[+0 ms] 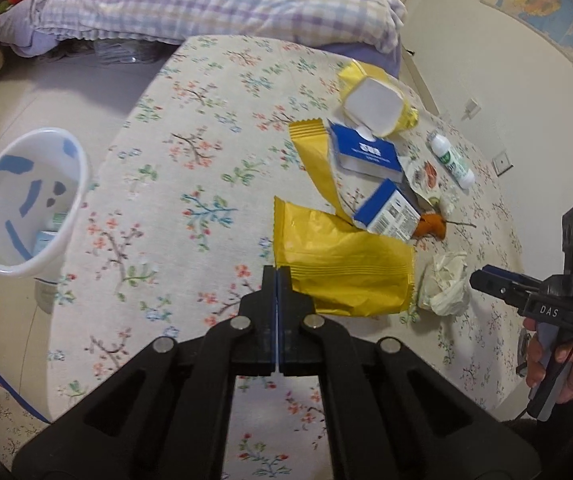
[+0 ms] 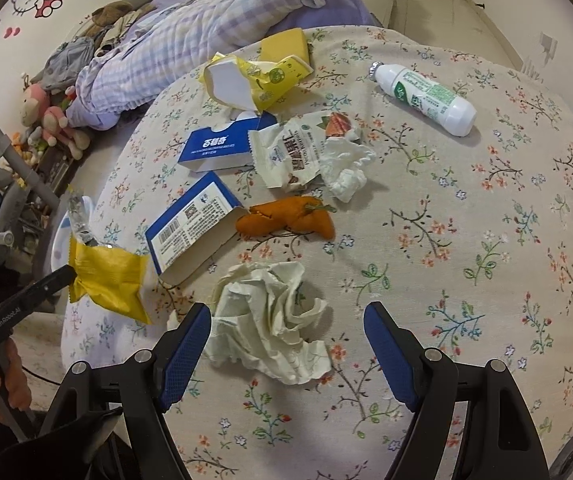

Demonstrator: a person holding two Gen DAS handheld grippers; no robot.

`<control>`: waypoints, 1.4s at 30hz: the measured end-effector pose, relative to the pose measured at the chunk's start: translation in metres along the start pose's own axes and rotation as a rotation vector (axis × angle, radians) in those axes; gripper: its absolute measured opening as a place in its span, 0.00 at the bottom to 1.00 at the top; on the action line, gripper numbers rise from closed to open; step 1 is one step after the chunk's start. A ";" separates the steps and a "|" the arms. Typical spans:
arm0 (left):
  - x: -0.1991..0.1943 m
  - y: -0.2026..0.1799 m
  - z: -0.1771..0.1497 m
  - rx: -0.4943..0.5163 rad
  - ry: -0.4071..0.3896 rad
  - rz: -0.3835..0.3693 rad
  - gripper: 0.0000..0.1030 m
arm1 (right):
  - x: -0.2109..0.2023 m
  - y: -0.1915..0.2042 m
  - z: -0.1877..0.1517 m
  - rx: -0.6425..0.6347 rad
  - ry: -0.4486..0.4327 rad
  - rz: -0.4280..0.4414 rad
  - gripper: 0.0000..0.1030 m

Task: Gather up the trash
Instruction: 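Grasp the yellow wrapper with the left gripper while the right grasps the crumpled tissue, then carry wrapper and tissue over the wastebasket and open both grippers to drop them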

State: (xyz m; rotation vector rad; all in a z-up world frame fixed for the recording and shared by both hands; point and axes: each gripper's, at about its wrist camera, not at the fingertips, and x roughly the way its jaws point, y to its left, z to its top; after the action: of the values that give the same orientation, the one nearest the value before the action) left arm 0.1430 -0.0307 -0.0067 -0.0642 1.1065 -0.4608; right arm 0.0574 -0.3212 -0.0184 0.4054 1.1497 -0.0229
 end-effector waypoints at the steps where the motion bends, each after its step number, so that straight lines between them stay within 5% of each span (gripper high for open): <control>1: -0.002 0.002 0.000 -0.004 -0.005 0.007 0.00 | 0.002 0.003 0.000 0.000 0.006 0.007 0.78; 11: -0.010 0.023 -0.004 -0.046 -0.022 0.044 0.00 | 0.037 0.015 -0.001 0.016 0.110 0.055 0.77; 14: -0.010 0.028 -0.005 -0.052 -0.020 0.052 0.00 | 0.043 0.014 0.000 0.059 0.130 0.129 0.63; 16: -0.011 0.030 -0.005 -0.060 -0.021 0.056 0.00 | 0.042 0.016 0.001 0.060 0.130 0.167 0.43; 21: -0.015 0.035 -0.006 -0.070 -0.031 0.064 0.00 | 0.036 0.032 0.000 0.009 0.120 0.157 0.34; 32: -0.034 0.055 0.001 -0.103 -0.065 0.116 0.00 | 0.000 0.050 0.010 -0.038 -0.004 0.176 0.33; 42: -0.053 0.102 0.012 -0.172 -0.091 0.226 0.00 | 0.009 0.106 0.038 -0.069 -0.038 0.227 0.33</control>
State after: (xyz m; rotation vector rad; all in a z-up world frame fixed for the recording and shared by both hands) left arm 0.1673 0.0799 0.0157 -0.1090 1.0479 -0.1582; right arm 0.1181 -0.2337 0.0180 0.4700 1.0588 0.2066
